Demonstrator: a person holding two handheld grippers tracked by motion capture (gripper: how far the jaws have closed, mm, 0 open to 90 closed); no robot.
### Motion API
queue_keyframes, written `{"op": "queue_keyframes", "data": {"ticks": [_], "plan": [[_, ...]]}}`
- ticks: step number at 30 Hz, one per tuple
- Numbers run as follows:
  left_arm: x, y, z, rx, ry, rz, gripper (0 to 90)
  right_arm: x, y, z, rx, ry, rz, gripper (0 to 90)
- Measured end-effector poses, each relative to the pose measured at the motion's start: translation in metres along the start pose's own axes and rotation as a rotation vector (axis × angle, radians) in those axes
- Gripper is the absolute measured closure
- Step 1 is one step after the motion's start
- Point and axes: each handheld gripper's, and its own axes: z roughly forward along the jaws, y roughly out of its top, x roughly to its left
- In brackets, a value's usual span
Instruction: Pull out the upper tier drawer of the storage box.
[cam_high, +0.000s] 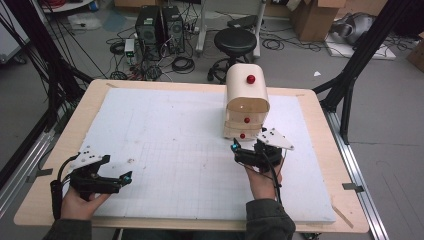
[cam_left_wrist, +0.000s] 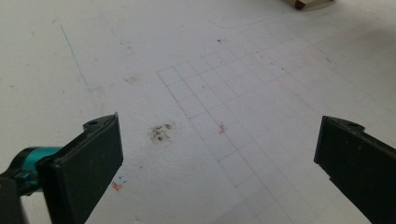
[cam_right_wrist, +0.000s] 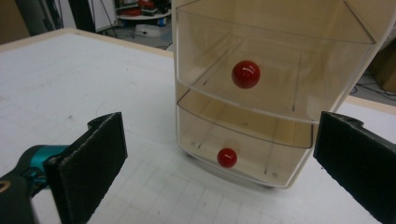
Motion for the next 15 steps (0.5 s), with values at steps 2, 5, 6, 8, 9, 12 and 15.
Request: {"op": "queue_keyframes", "data": {"ticks": [2, 5, 6, 8, 9, 12, 15], "plan": [[-0.001, 0.000, 0.001, 0.004, 0.001, 0.003, 1.7, 0.001, 0.003, 0.003, 0.001, -0.021, -0.006, 6.0], [-0.001, 0.000, 0.002, 0.007, 0.002, 0.003, 1.7, 0.000, 0.005, 0.007, -0.006, -0.045, 0.022, 6.8], [-0.001, 0.000, 0.002, 0.007, -0.001, 0.002, 1.7, 0.000, 0.006, 0.010, -0.003, -0.056, 0.030, 12.7], [-0.001, 0.000, 0.002, 0.007, -0.003, 0.003, 1.7, 0.000, 0.006, 0.010, -0.006, -0.056, 0.030, 17.3], [-0.002, 0.000, 0.002, 0.005, -0.007, -0.002, 1.7, 0.000, 0.007, 0.011, -0.014, -0.051, 0.030, 18.4], [-0.002, 0.001, 0.002, 0.005, -0.013, 0.001, 1.7, 0.004, 0.008, 0.013, -0.023, -0.080, 0.021, 18.7], [-0.002, 0.002, 0.002, 0.001, -0.014, -0.001, 1.7, 0.005, 0.009, 0.016, -0.026, -0.098, 0.020, 24.0]]}}
